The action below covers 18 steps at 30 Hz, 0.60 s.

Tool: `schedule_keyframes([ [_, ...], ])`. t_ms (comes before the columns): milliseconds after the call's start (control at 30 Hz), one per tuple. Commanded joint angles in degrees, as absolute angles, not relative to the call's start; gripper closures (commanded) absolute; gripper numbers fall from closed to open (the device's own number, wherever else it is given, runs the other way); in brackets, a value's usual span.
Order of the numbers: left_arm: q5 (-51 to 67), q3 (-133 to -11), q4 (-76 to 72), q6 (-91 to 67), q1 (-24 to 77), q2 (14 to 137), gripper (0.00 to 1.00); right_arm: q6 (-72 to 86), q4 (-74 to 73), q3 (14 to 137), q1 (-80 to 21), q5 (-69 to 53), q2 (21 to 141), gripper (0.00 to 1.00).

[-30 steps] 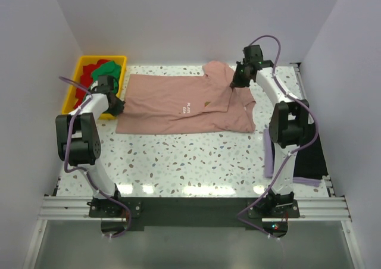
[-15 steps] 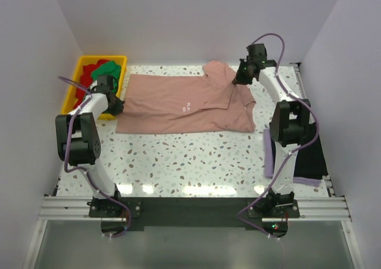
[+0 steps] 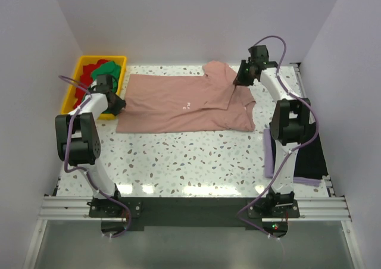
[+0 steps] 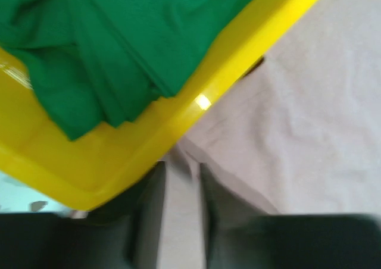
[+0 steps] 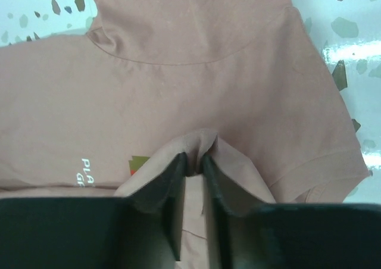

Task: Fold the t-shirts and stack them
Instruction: Fold the tshirt

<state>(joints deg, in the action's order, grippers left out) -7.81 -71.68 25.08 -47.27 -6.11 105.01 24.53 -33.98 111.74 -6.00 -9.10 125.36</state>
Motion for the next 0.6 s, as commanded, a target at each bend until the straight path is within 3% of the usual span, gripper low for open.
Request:
schedule_keyframes([
  [0, -7.92, -72.33, 20.75, -44.65, -8.0, 102.84, 0.61, 24.26, -32.69, 114.25, -5.71, -11.25, 127.26, 0.74],
  [33, -7.3, -71.99, 20.13, -44.39, -8.0, 102.14, 0.56, 24.26, -32.87, 114.61, -5.71, -11.51, 127.44, 0.62],
  [133, -5.01, -69.27, 18.11, -43.68, -7.91, 98.01, 0.43, 24.61, -34.19, 114.7, -5.8, -11.61, 126.3, 0.48],
  [267, -2.9, -64.61, 16.96, -43.59, -7.56, 93.08, 0.39, 26.18, -34.9, 108.65, -5.89, -9.67, 120.6, 0.49],
  [300, -2.55, -61.99, 17.4, -43.68, -7.12, 91.6, 0.39, 27.24, -31.41, 100.19, -6.58, -9.75, 117.11, 0.5],
  [433, -2.64, -56.88, 17.32, -45.08, -5.02, 86.94, 0.4, 27.95, -28.66, 91.42, -10.27, -7.21, 110.5, 0.52],
  [567, -1.58, -49.76, 15.3, -46.84, -4.13, 82.45, 0.41, 28.91, -26.64, 86.84, -13.53, -4.66, 111.18, 0.52],
])
